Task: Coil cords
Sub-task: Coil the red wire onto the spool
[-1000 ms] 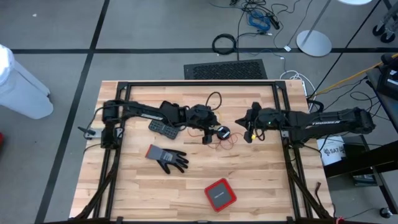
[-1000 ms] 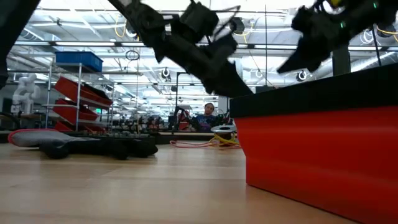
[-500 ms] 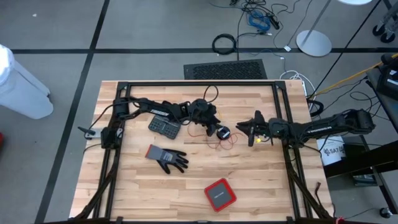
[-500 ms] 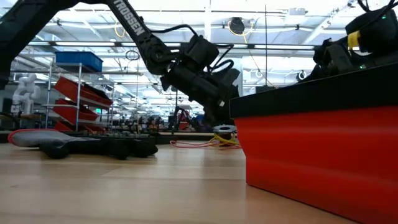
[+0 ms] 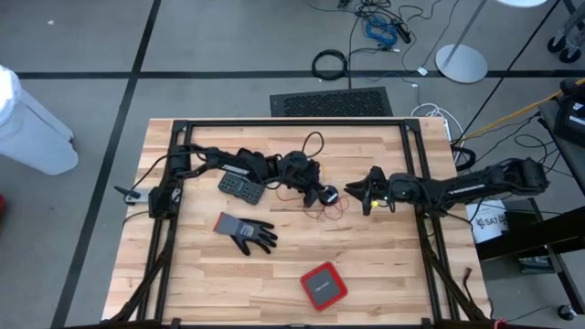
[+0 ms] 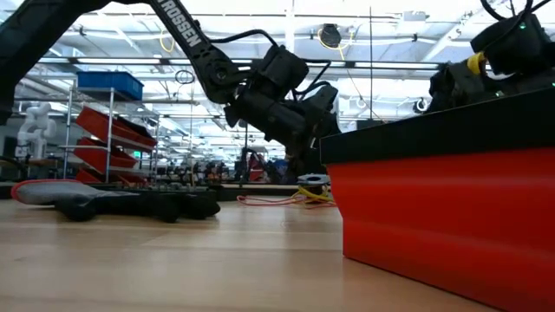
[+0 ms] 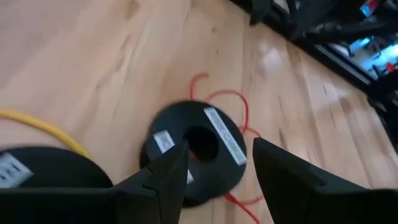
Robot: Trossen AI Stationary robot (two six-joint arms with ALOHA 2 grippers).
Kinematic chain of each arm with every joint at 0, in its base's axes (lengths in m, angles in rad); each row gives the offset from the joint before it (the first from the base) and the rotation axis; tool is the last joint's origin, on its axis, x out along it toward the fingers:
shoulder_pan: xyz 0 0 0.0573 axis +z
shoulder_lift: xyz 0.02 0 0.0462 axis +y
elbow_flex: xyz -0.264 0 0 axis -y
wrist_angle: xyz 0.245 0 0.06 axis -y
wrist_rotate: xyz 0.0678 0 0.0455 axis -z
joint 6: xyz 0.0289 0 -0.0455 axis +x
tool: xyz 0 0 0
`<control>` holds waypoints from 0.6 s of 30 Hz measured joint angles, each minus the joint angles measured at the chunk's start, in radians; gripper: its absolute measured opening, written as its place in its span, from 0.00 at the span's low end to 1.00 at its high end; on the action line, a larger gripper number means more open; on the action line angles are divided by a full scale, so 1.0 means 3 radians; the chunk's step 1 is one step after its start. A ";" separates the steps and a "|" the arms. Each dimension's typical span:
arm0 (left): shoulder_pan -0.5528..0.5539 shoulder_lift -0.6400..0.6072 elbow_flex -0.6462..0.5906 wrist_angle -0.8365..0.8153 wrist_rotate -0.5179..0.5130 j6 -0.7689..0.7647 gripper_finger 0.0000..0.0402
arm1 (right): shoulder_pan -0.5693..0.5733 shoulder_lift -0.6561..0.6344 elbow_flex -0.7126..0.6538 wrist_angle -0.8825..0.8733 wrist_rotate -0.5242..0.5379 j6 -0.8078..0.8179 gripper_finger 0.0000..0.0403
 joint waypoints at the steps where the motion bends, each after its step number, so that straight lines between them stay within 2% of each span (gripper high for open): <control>1: -0.0013 -0.0001 0.0000 -0.0039 0.0000 0.0002 0.47 | 0.0000 0.0023 0.0042 -0.0021 -0.0034 0.0001 0.21; 5: -0.0068 -0.0117 -0.0003 -0.0327 -0.0034 0.0108 0.47 | 0.0003 0.0111 0.0213 -0.0194 -0.0043 -0.0023 0.21; 14: -0.0236 -0.0399 0.0001 -0.1169 -0.0442 0.0374 0.47 | 0.0003 0.0279 0.0286 -0.0228 -0.0043 -0.0012 0.21; 18: -0.0228 -0.0371 -0.0096 -0.1020 -0.0490 0.0341 0.47 | 0.0003 0.0368 0.0291 -0.0224 -0.0135 0.0114 0.21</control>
